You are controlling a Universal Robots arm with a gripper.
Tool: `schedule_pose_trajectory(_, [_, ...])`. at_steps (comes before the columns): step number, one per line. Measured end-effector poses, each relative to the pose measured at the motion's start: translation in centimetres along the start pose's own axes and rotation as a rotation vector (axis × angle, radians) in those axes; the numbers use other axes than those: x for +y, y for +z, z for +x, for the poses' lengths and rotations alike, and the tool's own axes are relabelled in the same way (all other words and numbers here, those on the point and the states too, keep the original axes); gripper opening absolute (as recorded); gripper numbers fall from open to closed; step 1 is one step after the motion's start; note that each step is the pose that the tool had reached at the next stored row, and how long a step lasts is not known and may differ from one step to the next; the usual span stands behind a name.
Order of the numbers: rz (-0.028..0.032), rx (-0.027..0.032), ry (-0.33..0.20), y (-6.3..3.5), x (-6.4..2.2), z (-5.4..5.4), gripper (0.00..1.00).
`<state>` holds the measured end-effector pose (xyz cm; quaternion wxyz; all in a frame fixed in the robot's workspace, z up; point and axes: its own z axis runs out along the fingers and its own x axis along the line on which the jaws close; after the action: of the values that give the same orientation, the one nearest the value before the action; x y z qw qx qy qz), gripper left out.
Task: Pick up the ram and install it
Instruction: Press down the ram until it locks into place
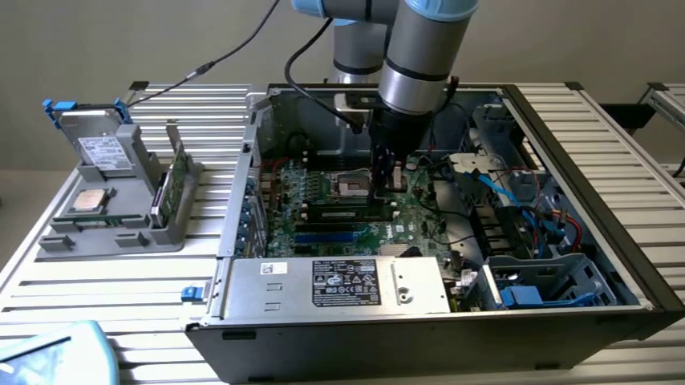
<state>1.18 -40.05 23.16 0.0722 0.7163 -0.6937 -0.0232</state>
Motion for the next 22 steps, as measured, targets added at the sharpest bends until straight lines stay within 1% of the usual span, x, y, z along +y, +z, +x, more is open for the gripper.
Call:
schedule_pose_trajectory(6, [-0.0001, 0.0005, 0.0, 0.59, -0.08, 0.0, 0.1])
schedule_pose_trajectory(9, [-0.0002, 0.0003, 0.0, 0.68, -0.09, 0.0, 0.1])
schedule_pose_trajectory(10, [0.0001, -0.0002, 0.0, 0.64, -0.09, 0.0, 0.1])
schedule_pose_trajectory(11, [0.0008, -0.0022, 0.0, 0.43, -0.06, -0.1, 0.1])
schedule_pose_trajectory(13, [0.0, -0.0005, 0.0, -0.04, 0.06, 0.0, 0.1])
schedule_pose_trajectory(15, [0.0002, -0.0005, 0.0, -0.08, 0.36, 0.0, 0.1])
schedule_pose_trajectory(22, [0.0006, -0.0003, 0.0, 0.16, 2.27, -0.2, 0.1])
